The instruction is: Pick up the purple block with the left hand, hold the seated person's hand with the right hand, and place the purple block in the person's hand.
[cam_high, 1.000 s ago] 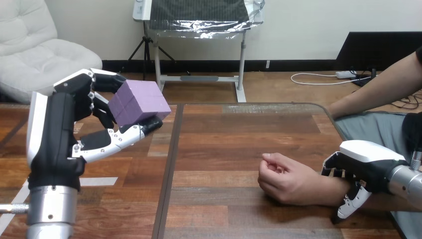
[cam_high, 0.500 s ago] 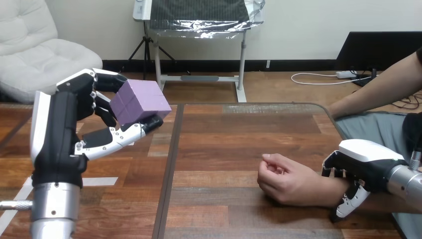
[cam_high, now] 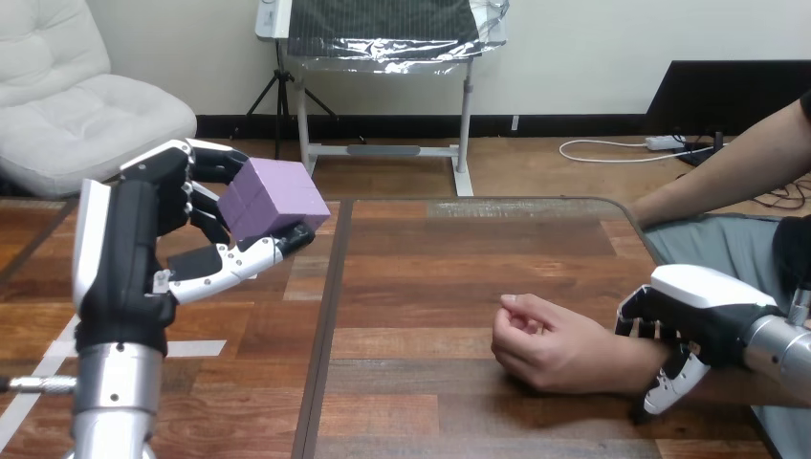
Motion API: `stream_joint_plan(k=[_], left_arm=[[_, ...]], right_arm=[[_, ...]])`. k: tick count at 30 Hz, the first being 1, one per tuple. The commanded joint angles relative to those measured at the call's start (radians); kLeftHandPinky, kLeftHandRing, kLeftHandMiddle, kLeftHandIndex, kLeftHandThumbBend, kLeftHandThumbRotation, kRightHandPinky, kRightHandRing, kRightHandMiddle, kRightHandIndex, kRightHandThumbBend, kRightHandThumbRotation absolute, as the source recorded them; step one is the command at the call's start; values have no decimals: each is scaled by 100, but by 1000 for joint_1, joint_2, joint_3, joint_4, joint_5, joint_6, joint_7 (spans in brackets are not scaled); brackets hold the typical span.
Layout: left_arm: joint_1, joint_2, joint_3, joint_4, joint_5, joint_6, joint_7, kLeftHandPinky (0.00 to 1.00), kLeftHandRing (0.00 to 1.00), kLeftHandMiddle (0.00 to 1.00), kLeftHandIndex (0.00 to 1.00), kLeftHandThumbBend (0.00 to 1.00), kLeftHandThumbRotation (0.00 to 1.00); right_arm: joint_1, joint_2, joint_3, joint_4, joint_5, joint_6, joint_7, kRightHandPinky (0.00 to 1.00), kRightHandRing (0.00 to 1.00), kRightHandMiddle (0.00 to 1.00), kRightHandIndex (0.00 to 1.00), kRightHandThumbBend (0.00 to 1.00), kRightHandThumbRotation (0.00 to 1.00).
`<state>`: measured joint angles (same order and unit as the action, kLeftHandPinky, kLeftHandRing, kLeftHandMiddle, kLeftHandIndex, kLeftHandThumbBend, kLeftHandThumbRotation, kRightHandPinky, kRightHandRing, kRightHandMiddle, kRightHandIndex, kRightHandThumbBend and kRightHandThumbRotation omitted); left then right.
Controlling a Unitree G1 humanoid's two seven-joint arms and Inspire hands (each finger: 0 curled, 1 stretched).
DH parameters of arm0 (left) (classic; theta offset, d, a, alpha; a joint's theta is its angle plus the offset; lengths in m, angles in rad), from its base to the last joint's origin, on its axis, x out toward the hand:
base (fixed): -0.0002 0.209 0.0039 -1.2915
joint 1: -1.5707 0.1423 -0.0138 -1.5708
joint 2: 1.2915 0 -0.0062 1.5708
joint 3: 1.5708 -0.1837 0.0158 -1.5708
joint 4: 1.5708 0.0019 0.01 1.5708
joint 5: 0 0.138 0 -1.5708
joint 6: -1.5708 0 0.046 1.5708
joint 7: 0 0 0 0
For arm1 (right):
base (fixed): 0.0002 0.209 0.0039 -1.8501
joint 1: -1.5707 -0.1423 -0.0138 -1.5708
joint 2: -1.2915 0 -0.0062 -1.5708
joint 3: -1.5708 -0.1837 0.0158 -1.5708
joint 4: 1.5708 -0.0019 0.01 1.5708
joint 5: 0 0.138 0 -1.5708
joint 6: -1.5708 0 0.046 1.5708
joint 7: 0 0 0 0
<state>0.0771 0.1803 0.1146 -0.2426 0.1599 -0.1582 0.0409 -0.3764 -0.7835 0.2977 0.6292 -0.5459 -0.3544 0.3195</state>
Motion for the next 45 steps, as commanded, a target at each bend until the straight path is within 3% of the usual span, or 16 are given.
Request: stream_joint_plan(k=[1,11,24,32,45], left_arm=[[-101,2,-16,56,-13,-28,-9,28,35,40,42,55,0],[-169,20,-28,201,0,-91,-30,28,35,41,43,56,0],[-258,27,-50,364,22,-88,-41,30,38,43,44,58,0],[-309,32,-62,466,32,-120,-30,32,39,43,45,60,0],[-389,15,-74,602,17,-133,-29,31,38,43,45,62,0]], right_arm=[[47,55,6,-11,42,-12,23,29,36,46,54,87,0],[47,49,-26,-52,88,-27,29,32,39,46,53,88,0],[42,38,-61,-129,134,-19,65,36,41,48,52,87,4],[51,39,-84,-181,158,-2,83,37,43,48,53,87,5],[58,39,-105,-252,181,20,113,40,45,50,53,88,3]])
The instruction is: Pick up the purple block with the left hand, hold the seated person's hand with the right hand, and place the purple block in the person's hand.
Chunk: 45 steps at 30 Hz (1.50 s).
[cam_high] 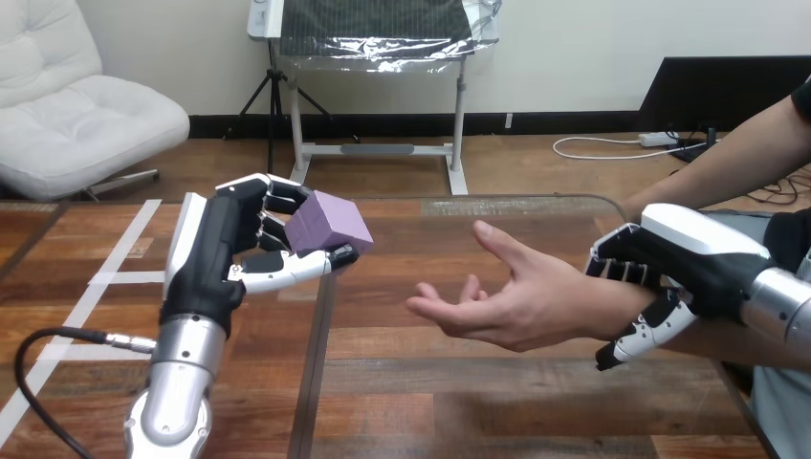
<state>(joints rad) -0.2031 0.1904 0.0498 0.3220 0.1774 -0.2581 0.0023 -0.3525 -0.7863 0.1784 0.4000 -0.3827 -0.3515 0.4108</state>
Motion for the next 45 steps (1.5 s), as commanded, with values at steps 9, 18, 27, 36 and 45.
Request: stream_joint_plan(k=[9,18,27,36,45], left_arm=[[-159,-10,-15,107,-18,-23,-2,30,37,44,45,61,0],[-217,-20,-23,198,-25,-36,-13,31,38,45,46,60,0],[-273,-21,-47,272,-2,-43,-9,32,38,45,46,60,0],[-325,-23,-74,345,6,-53,-11,34,40,46,46,61,0],[-370,-27,-101,417,18,-79,-11,35,42,47,47,61,0]], right_arm=[[37,44,6,-61,29,31,37,41,45,50,54,87,5],[41,47,4,-100,29,60,47,41,46,51,55,85,6],[44,55,1,-126,38,67,50,41,45,50,55,86,6],[48,60,0,-157,42,84,57,40,45,50,54,88,6],[56,67,-6,-185,53,96,63,39,44,49,54,89,6]])
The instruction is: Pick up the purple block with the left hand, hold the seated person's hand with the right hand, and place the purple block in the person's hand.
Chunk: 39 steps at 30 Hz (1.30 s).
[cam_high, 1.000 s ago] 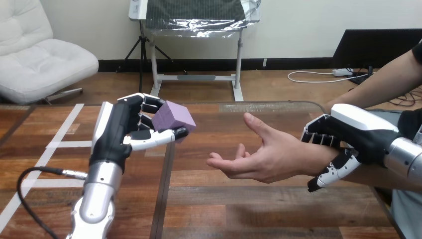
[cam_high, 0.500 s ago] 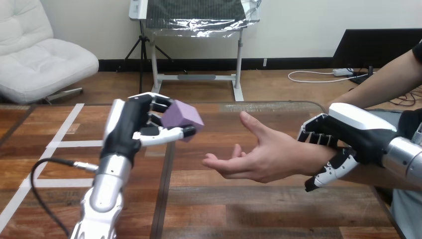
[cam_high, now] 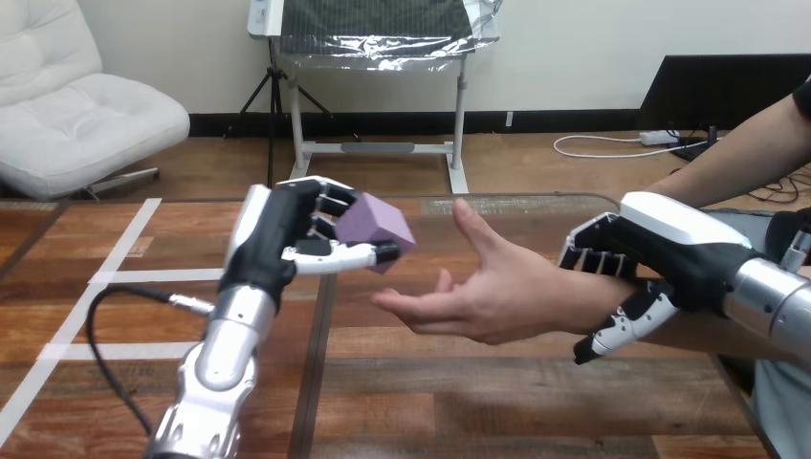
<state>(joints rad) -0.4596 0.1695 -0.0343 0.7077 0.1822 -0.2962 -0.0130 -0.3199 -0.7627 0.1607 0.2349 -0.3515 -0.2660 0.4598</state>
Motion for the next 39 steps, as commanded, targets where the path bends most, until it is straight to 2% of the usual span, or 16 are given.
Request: stream_joint_plan(k=[1,11,22,28,34,39], left_arm=[[-118,-7,-19,38,14,-42,5,35,42,47,47,61,0],[-150,-32,-37,85,23,-47,9,37,43,47,47,61,0],[-153,-55,-63,80,38,-14,6,34,41,45,48,61,0],[-147,-68,-75,74,43,-16,8,34,41,45,48,62,0],[-140,-78,-89,76,45,-30,8,34,40,45,48,62,0],[-133,-83,-98,68,51,-31,9,33,40,45,48,63,0]], right_arm=[[24,44,12,-23,21,14,15,39,44,49,54,89,6],[33,46,5,-54,21,25,22,41,46,51,55,89,6],[38,47,2,-82,21,38,23,40,45,50,55,89,7],[41,46,2,-99,22,45,25,41,46,50,54,89,8],[44,46,-3,-95,28,15,15,41,46,50,54,89,7],[45,48,-6,-104,32,17,19,40,46,50,54,89,7]])
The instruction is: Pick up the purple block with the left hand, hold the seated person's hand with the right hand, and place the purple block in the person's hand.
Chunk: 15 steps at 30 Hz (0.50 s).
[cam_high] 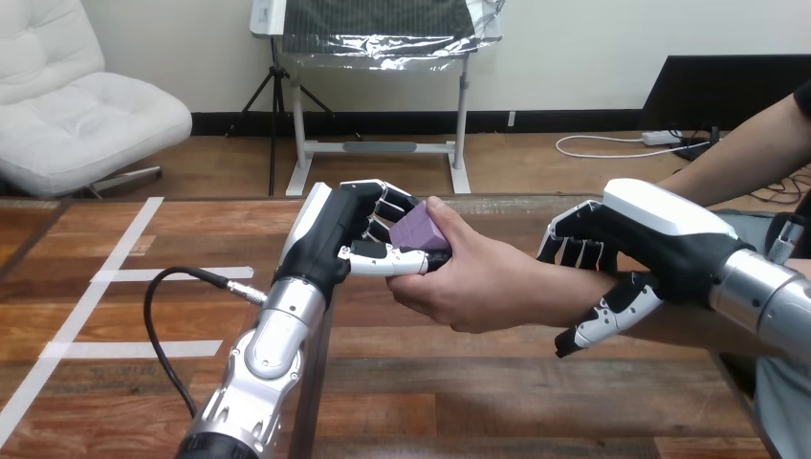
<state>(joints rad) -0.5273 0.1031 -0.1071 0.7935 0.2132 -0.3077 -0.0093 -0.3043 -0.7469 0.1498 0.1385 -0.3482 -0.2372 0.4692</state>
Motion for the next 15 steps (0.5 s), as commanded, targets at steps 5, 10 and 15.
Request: stream_joint_plan(k=[5,10,15], left_arm=[[-62,-24,-30,-27,20,-12,2,34,41,46,48,63,0],[-60,-26,-33,-27,18,-15,-2,34,42,46,48,63,0],[-57,-31,-37,-32,14,-13,-8,34,41,45,48,62,0]], right_arm=[[30,35,1,-7,35,-17,9,41,46,50,54,89,7],[30,38,3,-13,29,-9,8,41,46,50,54,88,8],[28,41,5,-14,27,-7,8,41,46,50,54,88,8]])
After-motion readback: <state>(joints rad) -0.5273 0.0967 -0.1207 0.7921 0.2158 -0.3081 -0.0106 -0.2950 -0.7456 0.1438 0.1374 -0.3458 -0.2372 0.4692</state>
